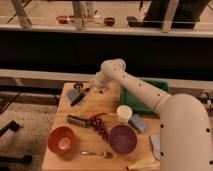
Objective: Place brush in metal cup
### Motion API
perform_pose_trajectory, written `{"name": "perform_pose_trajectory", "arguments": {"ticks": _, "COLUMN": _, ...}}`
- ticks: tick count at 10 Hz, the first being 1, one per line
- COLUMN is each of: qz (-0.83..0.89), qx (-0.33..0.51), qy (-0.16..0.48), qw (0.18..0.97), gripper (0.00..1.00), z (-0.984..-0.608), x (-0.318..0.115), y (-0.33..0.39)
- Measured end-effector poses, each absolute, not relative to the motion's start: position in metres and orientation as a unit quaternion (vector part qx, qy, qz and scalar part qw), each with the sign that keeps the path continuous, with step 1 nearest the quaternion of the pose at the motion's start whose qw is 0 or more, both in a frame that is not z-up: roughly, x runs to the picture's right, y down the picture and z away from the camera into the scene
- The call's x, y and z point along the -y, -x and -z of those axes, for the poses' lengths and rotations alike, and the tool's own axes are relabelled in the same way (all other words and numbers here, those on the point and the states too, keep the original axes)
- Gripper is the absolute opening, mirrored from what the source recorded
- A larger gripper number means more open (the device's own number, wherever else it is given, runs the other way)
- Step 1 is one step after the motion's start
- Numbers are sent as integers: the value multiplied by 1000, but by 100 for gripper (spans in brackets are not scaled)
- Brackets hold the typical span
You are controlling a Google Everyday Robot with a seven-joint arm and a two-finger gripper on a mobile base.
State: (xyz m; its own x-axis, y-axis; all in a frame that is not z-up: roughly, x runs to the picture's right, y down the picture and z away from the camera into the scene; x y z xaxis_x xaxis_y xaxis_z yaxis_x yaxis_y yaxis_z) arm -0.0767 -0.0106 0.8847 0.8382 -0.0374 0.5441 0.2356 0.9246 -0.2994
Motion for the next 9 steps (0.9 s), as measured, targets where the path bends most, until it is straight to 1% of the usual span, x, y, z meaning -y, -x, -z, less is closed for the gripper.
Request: {"name": "perform_pose_trajectory", "arguments": {"ticks": 9, "qz": 69, "qx": 279, "qy": 168, "qw": 943, "gripper": 0, "z": -871, "x": 23, "y": 74}}
